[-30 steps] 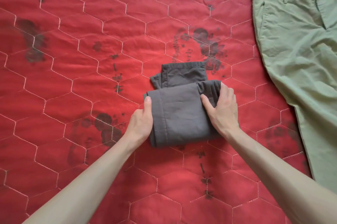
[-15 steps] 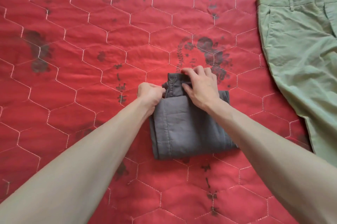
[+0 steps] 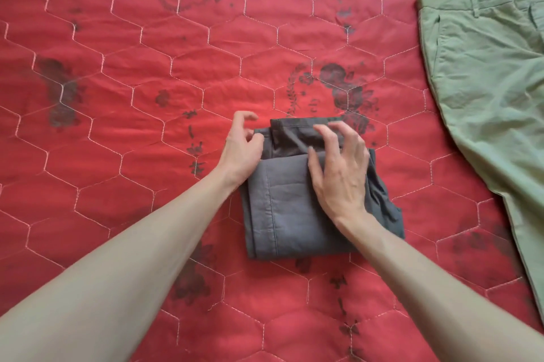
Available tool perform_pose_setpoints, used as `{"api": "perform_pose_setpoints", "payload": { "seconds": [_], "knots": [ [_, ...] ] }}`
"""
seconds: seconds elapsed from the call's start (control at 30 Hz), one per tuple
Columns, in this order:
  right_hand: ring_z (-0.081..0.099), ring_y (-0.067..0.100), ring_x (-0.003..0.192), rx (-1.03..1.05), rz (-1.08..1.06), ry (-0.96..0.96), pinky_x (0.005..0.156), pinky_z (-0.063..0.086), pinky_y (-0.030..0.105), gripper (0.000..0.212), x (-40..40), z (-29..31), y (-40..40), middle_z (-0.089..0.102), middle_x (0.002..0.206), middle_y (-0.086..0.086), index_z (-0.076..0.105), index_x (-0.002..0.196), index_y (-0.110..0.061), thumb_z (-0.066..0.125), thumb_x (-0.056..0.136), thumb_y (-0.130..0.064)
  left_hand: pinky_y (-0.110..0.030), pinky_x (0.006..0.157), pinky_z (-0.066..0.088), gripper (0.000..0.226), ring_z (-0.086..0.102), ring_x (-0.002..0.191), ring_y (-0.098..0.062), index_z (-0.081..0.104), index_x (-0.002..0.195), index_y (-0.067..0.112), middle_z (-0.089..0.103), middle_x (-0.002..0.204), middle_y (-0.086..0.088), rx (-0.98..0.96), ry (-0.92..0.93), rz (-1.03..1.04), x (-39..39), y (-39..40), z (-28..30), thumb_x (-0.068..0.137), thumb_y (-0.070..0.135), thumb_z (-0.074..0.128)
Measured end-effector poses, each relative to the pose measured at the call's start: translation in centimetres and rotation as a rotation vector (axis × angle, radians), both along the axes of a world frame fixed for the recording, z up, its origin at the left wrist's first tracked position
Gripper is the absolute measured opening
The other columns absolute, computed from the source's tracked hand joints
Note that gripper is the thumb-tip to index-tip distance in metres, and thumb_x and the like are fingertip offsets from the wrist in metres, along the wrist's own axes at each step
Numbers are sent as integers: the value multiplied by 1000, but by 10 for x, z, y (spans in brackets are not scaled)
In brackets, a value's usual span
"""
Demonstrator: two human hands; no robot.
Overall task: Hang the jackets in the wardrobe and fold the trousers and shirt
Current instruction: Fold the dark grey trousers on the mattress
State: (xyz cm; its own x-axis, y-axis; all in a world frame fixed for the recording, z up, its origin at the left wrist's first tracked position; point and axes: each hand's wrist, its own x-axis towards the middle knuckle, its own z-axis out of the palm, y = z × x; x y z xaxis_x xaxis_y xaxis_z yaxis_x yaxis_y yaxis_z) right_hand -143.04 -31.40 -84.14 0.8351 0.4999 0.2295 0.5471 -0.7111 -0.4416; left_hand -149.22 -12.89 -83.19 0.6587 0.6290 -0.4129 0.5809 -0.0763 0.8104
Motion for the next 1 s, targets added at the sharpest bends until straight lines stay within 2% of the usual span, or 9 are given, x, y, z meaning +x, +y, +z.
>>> {"api": "perform_pose_setpoints", "payload": {
  "seconds": [0.07,0.13,0.23,0.37,0.5,0.67,0.77,0.87,1.0],
  "knots": [
    [51,36,131,-84,-36,-38,114,38,52,42,-12,-5,-16,56,140,13,62,137,-16,66,98,-31,-35,91,47,48,58,93,-18,55,138,28,56,104,-3,85,16,-196,2,0,3,94,9,58],
    [51,35,133,-162,-46,-30,118,33,55,37,-16,-9,-21,58,139,11,65,133,-18,62,101,-37,-38,103,46,36,59,113,-21,60,130,30,55,115,-3,186,66,-336,6,-3,4,96,22,67],
    [52,31,136,-255,-38,-44,121,29,55,37,-16,-16,-19,60,138,6,66,134,-23,55,103,-40,-44,91,47,13,56,98,-24,58,110,21,54,103,0,297,69,-369,11,-5,2,99,25,64],
    [53,29,134,-316,-86,-40,119,31,53,41,-16,-18,-18,59,137,6,63,136,-23,54,103,-45,-50,85,45,15,50,87,-28,48,95,13,57,94,-9,290,8,-204,11,-10,2,93,3,58],
    [49,29,137,-282,-88,55,116,34,50,50,-13,-15,-20,54,144,4,57,143,-22,59,100,-48,-43,84,46,14,56,96,-32,52,94,13,62,98,-10,238,56,-82,15,-16,7,89,7,63],
    [44,30,141,-125,-107,245,109,36,47,84,23,0,-25,44,157,7,40,157,-18,74,88,-50,-44,82,43,22,54,94,-27,52,106,16,60,101,-2,388,85,-340,14,-14,20,86,12,60],
    [44,31,141,-112,71,109,110,37,45,71,39,11,-41,45,155,9,47,151,-16,74,89,-39,-44,99,41,48,50,120,-27,54,134,16,55,130,-4,730,-7,-494,-4,-20,28,87,19,63],
    [51,34,134,-133,384,-12,109,40,46,52,31,11,-69,52,145,10,60,138,-16,68,93,-40,-44,97,43,45,53,121,-32,60,131,12,56,132,-9,905,-199,-645,-35,-32,33,91,31,64],
    [26,31,158,-326,710,53,127,24,49,90,1,-3,-115,32,168,9,44,158,-18,62,87,-71,-50,104,44,75,56,124,-36,62,135,11,59,134,-13,922,-66,-1041,-92,-58,16,85,67,62]
  ]
}}
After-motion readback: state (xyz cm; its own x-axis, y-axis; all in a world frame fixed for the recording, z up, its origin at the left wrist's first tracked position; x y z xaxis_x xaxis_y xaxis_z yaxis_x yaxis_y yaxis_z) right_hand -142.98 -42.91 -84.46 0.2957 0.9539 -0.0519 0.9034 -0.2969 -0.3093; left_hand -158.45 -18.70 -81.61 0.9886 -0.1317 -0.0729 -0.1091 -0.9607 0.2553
